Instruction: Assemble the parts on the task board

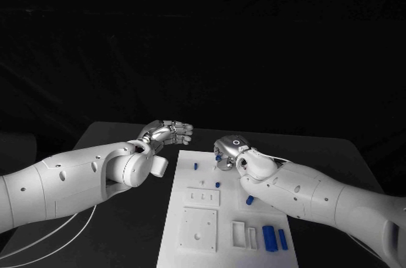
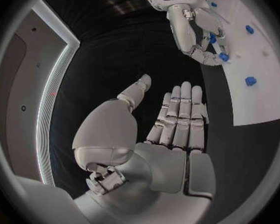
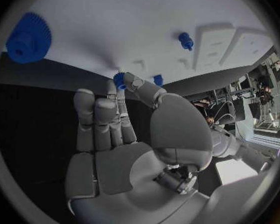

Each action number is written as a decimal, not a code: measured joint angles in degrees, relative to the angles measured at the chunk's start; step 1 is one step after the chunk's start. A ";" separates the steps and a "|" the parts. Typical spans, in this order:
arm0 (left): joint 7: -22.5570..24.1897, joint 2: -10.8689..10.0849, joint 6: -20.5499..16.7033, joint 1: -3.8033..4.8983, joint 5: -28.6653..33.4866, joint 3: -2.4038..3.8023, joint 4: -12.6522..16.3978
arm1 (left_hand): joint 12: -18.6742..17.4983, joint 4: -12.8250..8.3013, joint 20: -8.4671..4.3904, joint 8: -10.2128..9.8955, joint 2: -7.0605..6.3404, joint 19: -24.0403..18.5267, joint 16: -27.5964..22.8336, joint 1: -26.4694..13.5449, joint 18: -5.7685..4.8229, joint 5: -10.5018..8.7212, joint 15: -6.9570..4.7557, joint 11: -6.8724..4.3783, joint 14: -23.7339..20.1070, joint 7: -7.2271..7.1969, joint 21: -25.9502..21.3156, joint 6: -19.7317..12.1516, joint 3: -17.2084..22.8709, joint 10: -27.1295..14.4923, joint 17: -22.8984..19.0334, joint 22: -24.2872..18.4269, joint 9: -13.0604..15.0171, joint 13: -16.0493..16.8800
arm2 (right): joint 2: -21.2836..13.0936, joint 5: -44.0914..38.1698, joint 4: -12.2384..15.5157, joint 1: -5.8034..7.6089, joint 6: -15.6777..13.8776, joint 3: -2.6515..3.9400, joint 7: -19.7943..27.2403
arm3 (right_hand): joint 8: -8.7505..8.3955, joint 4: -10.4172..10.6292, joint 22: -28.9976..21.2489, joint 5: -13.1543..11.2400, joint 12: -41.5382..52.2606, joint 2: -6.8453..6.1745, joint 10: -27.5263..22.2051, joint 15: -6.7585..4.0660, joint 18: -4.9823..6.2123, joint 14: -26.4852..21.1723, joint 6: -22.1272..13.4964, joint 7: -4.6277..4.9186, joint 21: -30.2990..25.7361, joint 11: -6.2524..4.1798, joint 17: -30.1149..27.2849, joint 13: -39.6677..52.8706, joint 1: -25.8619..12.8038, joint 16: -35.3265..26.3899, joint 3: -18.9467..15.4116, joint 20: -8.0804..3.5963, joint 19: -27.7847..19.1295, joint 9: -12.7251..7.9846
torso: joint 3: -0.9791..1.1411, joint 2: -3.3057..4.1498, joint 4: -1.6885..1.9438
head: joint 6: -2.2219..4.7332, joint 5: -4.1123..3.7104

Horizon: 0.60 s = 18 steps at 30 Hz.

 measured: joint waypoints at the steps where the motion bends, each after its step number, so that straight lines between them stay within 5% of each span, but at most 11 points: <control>1: 0.00 0.00 0.00 0.00 0.00 0.00 0.00 | 0.00 0.00 0.00 0.00 0.00 0.00 0.00 0.00 0.00 0.00 0.00 0.00 0.00 0.00 0.00 0.00 0.00 0.00 0.00 0.00 0.00 0.00 | 0.03 0.02 -0.03 0.01 0.01 0.00 0.01 | -0.01 0.00 0.01 0.00 0.00 -0.01 0.00 0.00 0.00 0.00 0.00 0.00 0.00 0.00 0.00 0.00 -0.01 0.00 0.00 0.00 0.00 0.00 | -0.01 0.00 0.01 | 0.01 0.02; 18: -0.31 0.05 -0.01 0.28 0.49 -0.01 0.06 | -0.22 0.00 0.21 0.00 0.00 -0.21 -0.20 0.00 -0.02 0.00 0.00 0.00 0.00 0.00 0.00 0.00 0.00 0.00 0.04 -0.01 0.00 0.01 | 0.94 0.30 -0.81 0.09 0.19 0.00 0.04 | -0.44 -0.07 0.10 0.15 -0.50 -0.05 0.15 -0.48 -0.07 -1.39 -0.02 0.00 -0.06 0.14 -0.20 0.00 -0.05 0.00 -0.08 0.01 0.01 0.11 | -0.09 0.09 0.04 | -0.29 0.57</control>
